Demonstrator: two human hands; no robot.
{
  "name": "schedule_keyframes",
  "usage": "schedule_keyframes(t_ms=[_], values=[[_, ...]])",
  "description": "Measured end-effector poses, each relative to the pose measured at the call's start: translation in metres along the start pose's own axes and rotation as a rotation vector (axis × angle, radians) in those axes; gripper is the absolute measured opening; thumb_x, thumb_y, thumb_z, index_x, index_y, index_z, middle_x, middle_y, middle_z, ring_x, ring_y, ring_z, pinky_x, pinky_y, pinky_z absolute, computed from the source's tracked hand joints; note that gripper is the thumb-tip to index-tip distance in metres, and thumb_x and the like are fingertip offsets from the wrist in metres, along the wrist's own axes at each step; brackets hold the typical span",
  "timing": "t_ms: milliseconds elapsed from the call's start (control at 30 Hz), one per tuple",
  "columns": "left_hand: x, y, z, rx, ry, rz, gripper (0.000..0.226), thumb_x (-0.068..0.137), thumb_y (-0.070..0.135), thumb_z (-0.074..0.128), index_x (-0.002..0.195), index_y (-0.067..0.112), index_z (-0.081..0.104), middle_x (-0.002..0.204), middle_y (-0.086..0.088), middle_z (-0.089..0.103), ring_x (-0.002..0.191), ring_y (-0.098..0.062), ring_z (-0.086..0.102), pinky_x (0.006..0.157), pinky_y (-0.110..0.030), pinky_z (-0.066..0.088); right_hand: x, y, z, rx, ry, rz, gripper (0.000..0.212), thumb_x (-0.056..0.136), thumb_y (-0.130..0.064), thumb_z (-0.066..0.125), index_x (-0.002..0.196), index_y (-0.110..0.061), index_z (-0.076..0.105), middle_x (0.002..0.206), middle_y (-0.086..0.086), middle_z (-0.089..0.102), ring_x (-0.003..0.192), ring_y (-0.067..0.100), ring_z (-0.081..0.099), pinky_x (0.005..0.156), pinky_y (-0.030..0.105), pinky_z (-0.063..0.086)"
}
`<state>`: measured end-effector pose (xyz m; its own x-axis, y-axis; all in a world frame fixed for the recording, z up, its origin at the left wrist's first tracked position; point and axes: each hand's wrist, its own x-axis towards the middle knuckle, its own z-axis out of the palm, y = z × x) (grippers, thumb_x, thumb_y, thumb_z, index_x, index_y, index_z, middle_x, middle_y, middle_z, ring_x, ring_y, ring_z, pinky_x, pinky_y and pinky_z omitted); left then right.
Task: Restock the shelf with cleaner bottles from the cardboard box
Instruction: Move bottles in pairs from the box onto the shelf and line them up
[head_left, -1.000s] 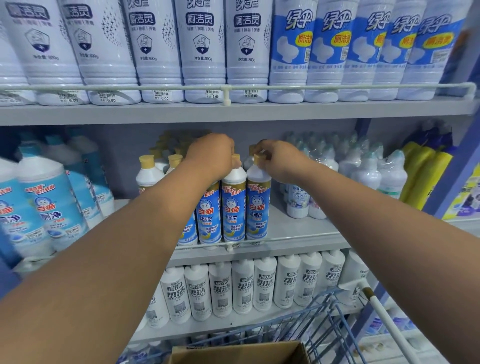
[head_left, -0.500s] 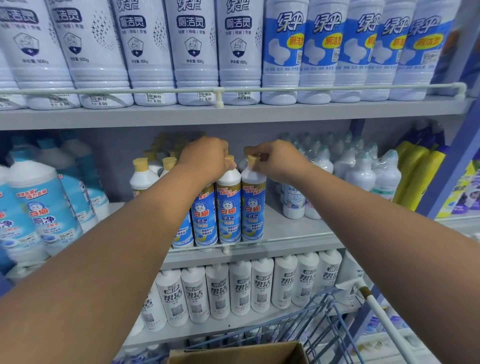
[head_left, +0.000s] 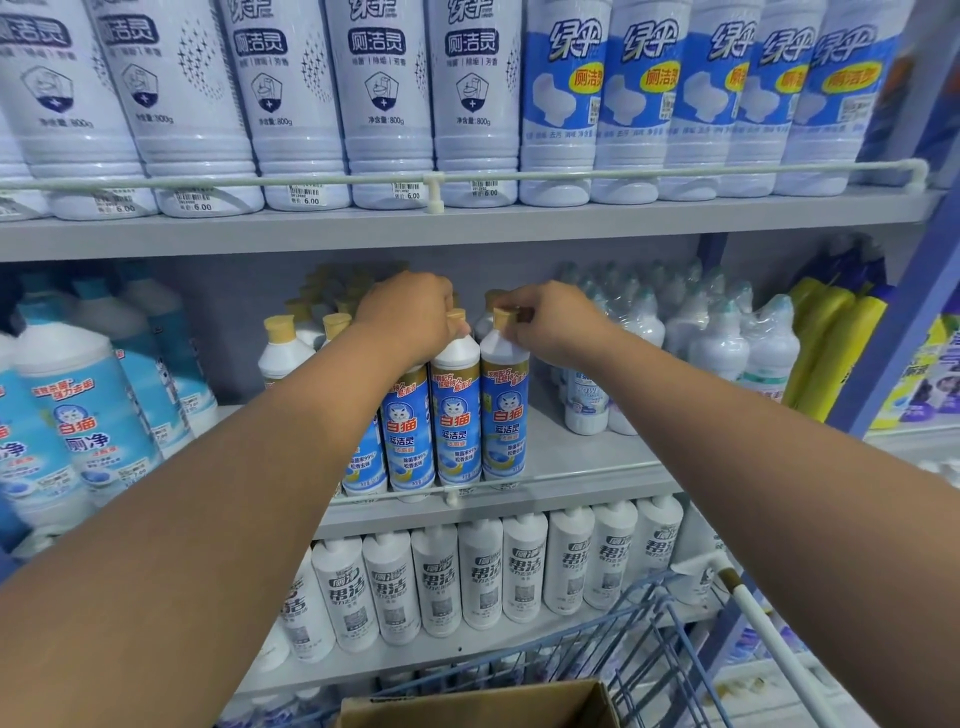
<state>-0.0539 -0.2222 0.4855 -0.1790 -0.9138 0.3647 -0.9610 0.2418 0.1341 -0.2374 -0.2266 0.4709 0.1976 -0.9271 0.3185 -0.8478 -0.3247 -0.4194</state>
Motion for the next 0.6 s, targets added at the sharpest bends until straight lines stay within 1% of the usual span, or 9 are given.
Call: schedule_keyframes(t_ms=[100, 167, 233, 267, 300, 367, 433, 500, 600], values=[[-0.003, 0.002, 0.003, 0.115, 0.025, 0.014, 0.032, 0.091, 0.046, 0.063, 0.104, 0.017, 0.061, 0.101, -0.008, 0.068, 0.09, -0.028, 0.061, 0.073, -0.034, 0.042, -0.005, 0.003, 0.006, 0.079, 0.014, -0.003, 0.041, 0.097, -0.015, 0.058, 0.137, -0.023, 0.061, 0.131, 0.006, 0.066, 0.111, 0.022, 0.062, 0.082, 0.026, 0.047], [-0.009, 0.002, 0.008, 0.194, 0.1, 0.034, 0.039, 0.093, 0.05, 0.058, 0.113, 0.017, 0.06, 0.107, -0.01, 0.069, 0.097, -0.031, 0.062, 0.081, -0.038, 0.043, -0.012, 0.007, 0.014, 0.136, 0.041, -0.012, 0.042, 0.098, -0.017, 0.06, 0.139, -0.022, 0.059, 0.128, 0.006, 0.067, 0.113, 0.021, 0.062, 0.091, 0.029, 0.049], [-0.018, 0.002, 0.016, 0.204, 0.167, 0.05, 0.055, 0.093, 0.052, 0.056, 0.134, 0.015, 0.051, 0.122, -0.011, 0.065, 0.113, -0.032, 0.057, 0.092, -0.041, 0.044, -0.018, 0.01, 0.022, 0.182, 0.081, 0.002, 0.05, 0.097, -0.021, 0.061, 0.146, -0.026, 0.051, 0.131, 0.005, 0.065, 0.114, 0.02, 0.062, 0.093, 0.027, 0.048], [-0.023, 0.002, 0.02, 0.189, 0.195, 0.061, 0.062, 0.094, 0.052, 0.055, 0.143, 0.015, 0.044, 0.129, -0.011, 0.062, 0.12, -0.031, 0.053, 0.098, -0.042, 0.042, -0.021, 0.011, 0.026, 0.183, 0.096, 0.009, 0.056, 0.097, -0.023, 0.062, 0.15, -0.027, 0.044, 0.134, 0.006, 0.063, 0.115, 0.021, 0.061, 0.095, 0.03, 0.049], [-0.027, 0.003, 0.023, 0.178, 0.218, 0.074, 0.065, 0.095, 0.051, 0.054, 0.147, 0.016, 0.04, 0.136, -0.01, 0.058, 0.126, -0.031, 0.049, 0.103, -0.043, 0.038, -0.024, 0.012, 0.03, 0.167, 0.107, 0.013, 0.063, 0.096, -0.025, 0.062, 0.154, -0.026, 0.036, 0.138, 0.008, 0.06, 0.119, 0.024, 0.06, 0.098, 0.033, 0.049], [-0.037, 0.004, 0.028, 0.172, 0.243, 0.091, 0.064, 0.096, 0.049, 0.052, 0.15, 0.018, 0.037, 0.144, -0.009, 0.051, 0.134, -0.03, 0.041, 0.113, -0.043, 0.029, -0.033, 0.012, 0.036, 0.139, 0.13, 0.03, 0.075, 0.096, -0.027, 0.063, 0.159, -0.019, 0.022, 0.147, 0.012, 0.051, 0.13, 0.027, 0.053, 0.104, 0.038, 0.046], [-0.05, 0.004, 0.033, 0.151, 0.255, 0.089, 0.063, 0.097, 0.047, 0.052, 0.152, 0.02, 0.038, 0.153, -0.01, 0.042, 0.143, -0.031, 0.032, 0.119, -0.044, 0.019, -0.046, 0.013, 0.041, 0.136, 0.161, 0.047, 0.079, 0.097, -0.028, 0.061, 0.16, -0.013, 0.014, 0.15, 0.014, 0.046, 0.134, 0.029, 0.047, 0.104, 0.039, 0.043], [-0.067, 0.003, 0.041, 0.119, 0.282, 0.086, 0.061, 0.096, 0.046, 0.054, 0.151, 0.02, 0.04, 0.159, -0.012, 0.034, 0.149, -0.032, 0.023, 0.122, -0.044, 0.013, -0.063, 0.015, 0.049, 0.122, 0.187, 0.041, 0.08, 0.097, -0.028, 0.06, 0.159, -0.011, 0.013, 0.151, 0.014, 0.042, 0.137, 0.029, 0.042, 0.107, 0.039, 0.038], [-0.096, 0.004, 0.059, 0.119, 0.29, 0.094, 0.06, 0.096, 0.044, 0.056, 0.149, 0.018, 0.044, 0.16, -0.014, 0.031, 0.15, -0.034, 0.02, 0.122, -0.046, 0.012, -0.095, 0.024, 0.068, 0.086, 0.196, 0.023, 0.076, 0.099, -0.028, 0.058, 0.158, -0.009, 0.015, 0.156, 0.013, 0.034, 0.143, 0.028, 0.033, 0.113, 0.037, 0.032]])
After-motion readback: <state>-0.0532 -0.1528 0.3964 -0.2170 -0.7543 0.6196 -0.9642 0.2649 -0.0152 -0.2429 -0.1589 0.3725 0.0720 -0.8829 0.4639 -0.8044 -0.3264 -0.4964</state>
